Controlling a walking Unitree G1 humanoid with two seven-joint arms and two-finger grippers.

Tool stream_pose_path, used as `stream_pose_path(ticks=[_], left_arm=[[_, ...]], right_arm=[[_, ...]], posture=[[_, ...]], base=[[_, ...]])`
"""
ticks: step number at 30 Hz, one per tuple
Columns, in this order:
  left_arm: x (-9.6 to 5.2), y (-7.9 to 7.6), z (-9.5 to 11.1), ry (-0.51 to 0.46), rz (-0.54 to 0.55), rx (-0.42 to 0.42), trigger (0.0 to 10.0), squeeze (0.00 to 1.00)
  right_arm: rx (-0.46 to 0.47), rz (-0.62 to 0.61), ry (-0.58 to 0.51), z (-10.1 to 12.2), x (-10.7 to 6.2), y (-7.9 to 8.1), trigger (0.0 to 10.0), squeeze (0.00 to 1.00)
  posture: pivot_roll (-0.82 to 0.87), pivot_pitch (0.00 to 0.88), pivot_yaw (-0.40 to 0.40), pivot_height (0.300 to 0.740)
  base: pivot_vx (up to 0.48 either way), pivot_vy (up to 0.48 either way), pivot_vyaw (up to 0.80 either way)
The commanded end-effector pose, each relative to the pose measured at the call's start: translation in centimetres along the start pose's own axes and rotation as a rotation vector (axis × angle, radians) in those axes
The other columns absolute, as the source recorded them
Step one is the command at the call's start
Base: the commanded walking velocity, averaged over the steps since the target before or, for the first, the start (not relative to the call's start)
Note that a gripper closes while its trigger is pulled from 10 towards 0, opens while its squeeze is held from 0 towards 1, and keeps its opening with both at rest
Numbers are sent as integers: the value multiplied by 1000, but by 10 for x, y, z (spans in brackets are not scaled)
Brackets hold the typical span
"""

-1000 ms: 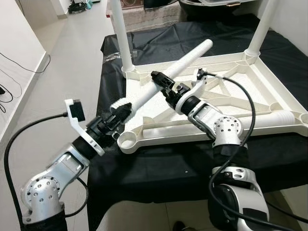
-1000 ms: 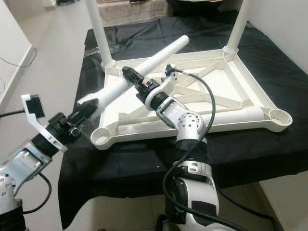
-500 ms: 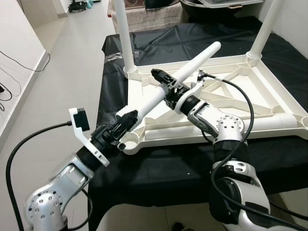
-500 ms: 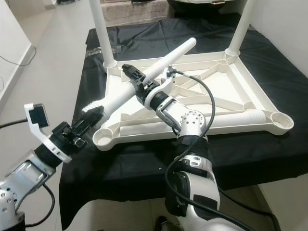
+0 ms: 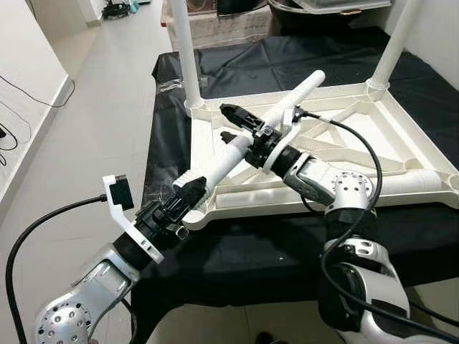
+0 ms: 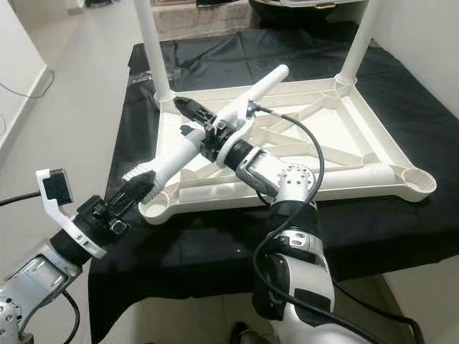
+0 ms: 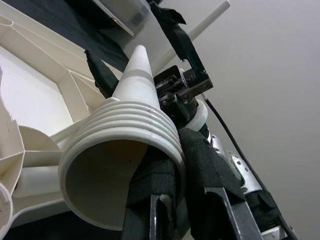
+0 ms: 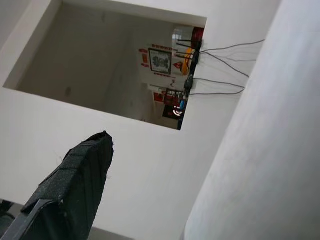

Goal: Building children table

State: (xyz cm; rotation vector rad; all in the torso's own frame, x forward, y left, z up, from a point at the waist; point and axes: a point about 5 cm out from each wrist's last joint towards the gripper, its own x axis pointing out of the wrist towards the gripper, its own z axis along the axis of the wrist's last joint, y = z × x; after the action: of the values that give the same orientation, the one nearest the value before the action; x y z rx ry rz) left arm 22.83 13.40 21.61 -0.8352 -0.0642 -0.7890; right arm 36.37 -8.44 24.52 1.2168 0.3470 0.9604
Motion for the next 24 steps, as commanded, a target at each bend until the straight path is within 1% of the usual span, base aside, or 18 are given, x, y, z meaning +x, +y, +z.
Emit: stream_pose_path(ticks=[1, 6, 7, 8, 9, 15, 24], left_arm=[[3, -5, -6, 46, -39, -13, 10000, 0], [5, -6, -8, 51, -42, -19, 10000, 0], [5, -7, -9, 53, -43, -23, 10000, 0], [5, -7, -10, 54, -44, -25, 10000, 0], [5, -8, -11, 58, -47, -26, 10000, 0], [5, -8, -12, 70, -51, -30, 10000, 0], [3, -7, -13, 79, -43, -32, 10000, 0]], right_arm=[[9, 8, 45, -10, 4, -1, 10000, 0], [12, 13, 60, -12, 3, -2, 10000, 0], [13, 12, 63, -12, 2, -3, 9059, 0], [13, 10, 64, -12, 2, -3, 9059, 0], [14, 5, 59, -11, 2, -4, 0, 0], [10, 22, 60, -11, 2, -1, 0, 0], [1, 18, 39, -6, 2, -1, 0, 0]], posture=[[7, 164, -4, 740], [8, 165, -2, 740], [6, 165, 1, 740], [6, 165, 1, 740], [6, 165, 1, 740], [6, 166, 3, 740], [7, 166, 6, 740]], base=[[0, 0, 0], [0, 0, 0], [0, 0, 0], [0, 0, 0], [0, 0, 0], [0, 0, 0], [0, 0, 0]])
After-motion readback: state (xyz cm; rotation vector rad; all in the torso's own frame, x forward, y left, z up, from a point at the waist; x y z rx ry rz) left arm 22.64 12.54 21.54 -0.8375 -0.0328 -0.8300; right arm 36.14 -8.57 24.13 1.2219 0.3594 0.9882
